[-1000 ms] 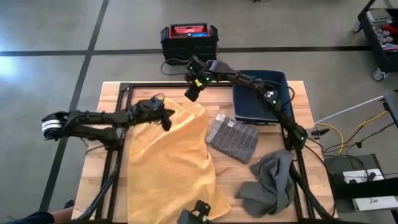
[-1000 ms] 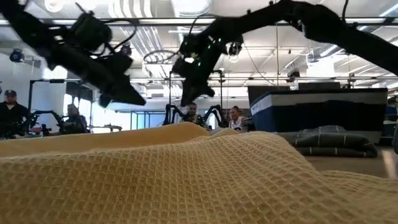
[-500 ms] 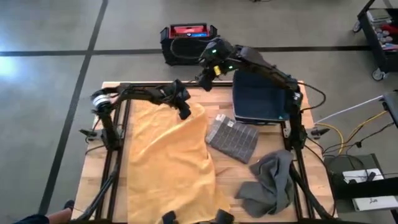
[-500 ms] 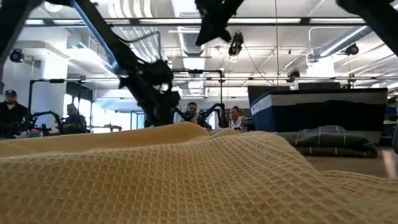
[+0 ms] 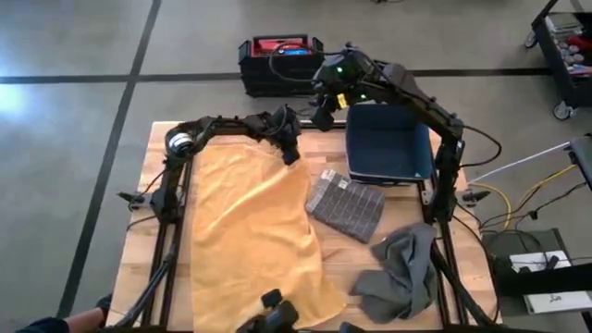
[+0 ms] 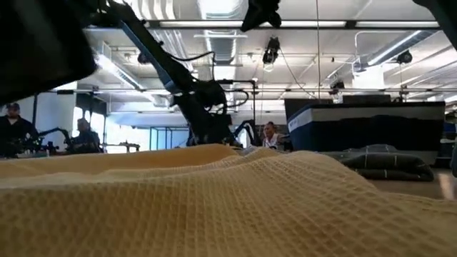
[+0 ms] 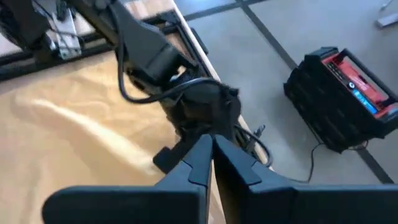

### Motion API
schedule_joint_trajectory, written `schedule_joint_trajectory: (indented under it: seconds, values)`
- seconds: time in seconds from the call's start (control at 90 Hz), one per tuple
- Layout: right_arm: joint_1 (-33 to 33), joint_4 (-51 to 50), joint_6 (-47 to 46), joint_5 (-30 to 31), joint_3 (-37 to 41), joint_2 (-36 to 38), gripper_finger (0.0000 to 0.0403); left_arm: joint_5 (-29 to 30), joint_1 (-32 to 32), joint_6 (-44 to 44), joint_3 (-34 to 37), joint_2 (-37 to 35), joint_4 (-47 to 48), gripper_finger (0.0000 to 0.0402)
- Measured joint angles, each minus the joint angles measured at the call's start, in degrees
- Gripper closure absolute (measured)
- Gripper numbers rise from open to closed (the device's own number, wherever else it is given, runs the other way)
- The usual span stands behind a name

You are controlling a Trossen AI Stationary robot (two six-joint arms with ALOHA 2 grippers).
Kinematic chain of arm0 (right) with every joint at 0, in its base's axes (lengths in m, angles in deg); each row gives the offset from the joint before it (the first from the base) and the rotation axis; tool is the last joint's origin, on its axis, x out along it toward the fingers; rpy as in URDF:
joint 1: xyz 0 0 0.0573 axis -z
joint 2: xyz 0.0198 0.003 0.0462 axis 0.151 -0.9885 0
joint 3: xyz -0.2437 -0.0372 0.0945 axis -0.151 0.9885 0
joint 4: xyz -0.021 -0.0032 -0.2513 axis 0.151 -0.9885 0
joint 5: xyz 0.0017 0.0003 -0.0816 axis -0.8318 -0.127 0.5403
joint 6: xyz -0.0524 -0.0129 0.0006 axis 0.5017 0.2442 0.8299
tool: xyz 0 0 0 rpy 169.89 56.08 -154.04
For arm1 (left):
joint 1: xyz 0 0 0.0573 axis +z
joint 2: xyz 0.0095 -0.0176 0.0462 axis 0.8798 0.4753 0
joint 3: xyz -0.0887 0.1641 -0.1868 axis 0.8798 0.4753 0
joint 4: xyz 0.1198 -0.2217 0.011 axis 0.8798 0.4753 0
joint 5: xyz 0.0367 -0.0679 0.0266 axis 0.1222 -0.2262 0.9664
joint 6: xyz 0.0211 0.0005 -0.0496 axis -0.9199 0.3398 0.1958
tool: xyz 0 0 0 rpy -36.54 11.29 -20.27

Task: Fold towel
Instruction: Fold the yellow kitchen towel

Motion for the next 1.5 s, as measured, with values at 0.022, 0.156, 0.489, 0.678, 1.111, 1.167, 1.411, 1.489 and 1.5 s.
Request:
schedule_joint_trajectory:
  seconds: [0.022, 0.156, 0.489, 0.678, 1.111, 1.167, 1.411, 1.489, 1.5]
  values:
    - [0.0, 0.0, 0.2, 0.0, 0.0, -0.1, 0.04, 0.1, 0.3, -0.8, -1.5, 0.7, 1.0, 0.0402]
    - [0.0, -0.3, 0.9, 0.0, 0.1, -0.4, 0.04, 1.5, 2.4, -5.0, -10.2, 3.8, 5.5, 0.0402]
    - [0.0, -3.5, 2.1, -0.1, 0.1, -0.4, 0.04, -1.3, 0.9, -3.6, -15.3, -1.4, 31.5, 0.0402]
    - [-0.1, -3.7, 2.3, -0.1, 0.1, -0.4, 0.0401, -3.1, 0.3, -3.8, -4.3, -1.1, 23.0, 0.0402]
    - [-0.1, -3.9, 2.2, -0.1, 0.1, -0.4, 0.0401, 1.9, 4.5, -9.4, -1.1, 0.2, 5.3, 0.0402]
    - [-0.1, -4.0, 2.2, -0.1, 0.1, -0.4, 0.0401, 2.0, 4.9, -10.8, -2.5, 1.4, 5.0, 0.0402]
    - [-1.0, -4.4, 2.4, 0.0, 0.1, -0.4, 0.0401, 10.9, 4.0, -10.3, -5.8, -1.5, 18.7, 0.0402]
    - [-2.3, -4.7, 2.8, -0.1, 0.1, -0.4, 0.0401, 11.3, 1.7, -7.5, -5.4, -7.5, 22.4, 0.0402]
    - [-2.6, -4.8, 2.8, -0.1, 0.1, -0.4, 0.0401, 11.2, 1.4, -7.0, -5.3, -8.4, 22.9, 0.0402]
